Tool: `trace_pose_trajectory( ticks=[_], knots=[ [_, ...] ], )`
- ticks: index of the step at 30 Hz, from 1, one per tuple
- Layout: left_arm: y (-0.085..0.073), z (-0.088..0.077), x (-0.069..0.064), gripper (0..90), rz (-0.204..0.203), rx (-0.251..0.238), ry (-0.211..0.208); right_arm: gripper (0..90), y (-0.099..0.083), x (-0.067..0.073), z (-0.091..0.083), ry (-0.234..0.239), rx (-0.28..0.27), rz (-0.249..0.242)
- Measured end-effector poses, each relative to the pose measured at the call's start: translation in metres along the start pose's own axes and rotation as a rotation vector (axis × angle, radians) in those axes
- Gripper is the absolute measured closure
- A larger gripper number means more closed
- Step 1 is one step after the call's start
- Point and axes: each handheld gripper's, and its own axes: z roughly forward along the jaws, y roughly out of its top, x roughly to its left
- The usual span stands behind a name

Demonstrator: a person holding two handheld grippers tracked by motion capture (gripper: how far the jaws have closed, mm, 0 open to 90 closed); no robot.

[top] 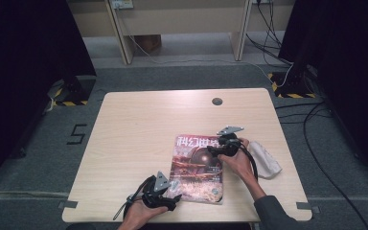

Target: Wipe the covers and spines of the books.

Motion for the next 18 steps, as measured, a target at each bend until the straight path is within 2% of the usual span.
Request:
trace_pose_trajectory(
  ticks=[2,5,11,13,18],
  knots=[
    [0.000,0.000,-0.001,21.7,0.005,0.001,-0.009,40.4,0.006,-0.002,0.007,-0.001,-0.008,0.006],
    [0.000,0.002,-0.005,21.7,0.015,0.005,-0.015,40.1,0.013,-0.006,0.018,-0.002,0.009,0.000],
    [0.000,0.003,-0.006,21.8,0.025,0.012,-0.017,39.2,0.019,-0.012,0.035,-0.031,0.032,0.021],
    [0.000,0.003,-0.006,21.7,0.025,0.012,-0.015,38.3,0.020,-0.014,0.039,-0.027,0.041,0.033],
    [0.000,0.003,-0.002,20.7,0.026,0.026,-0.014,38.3,0.021,-0.014,0.038,-0.030,0.074,0.012]
  ],
)
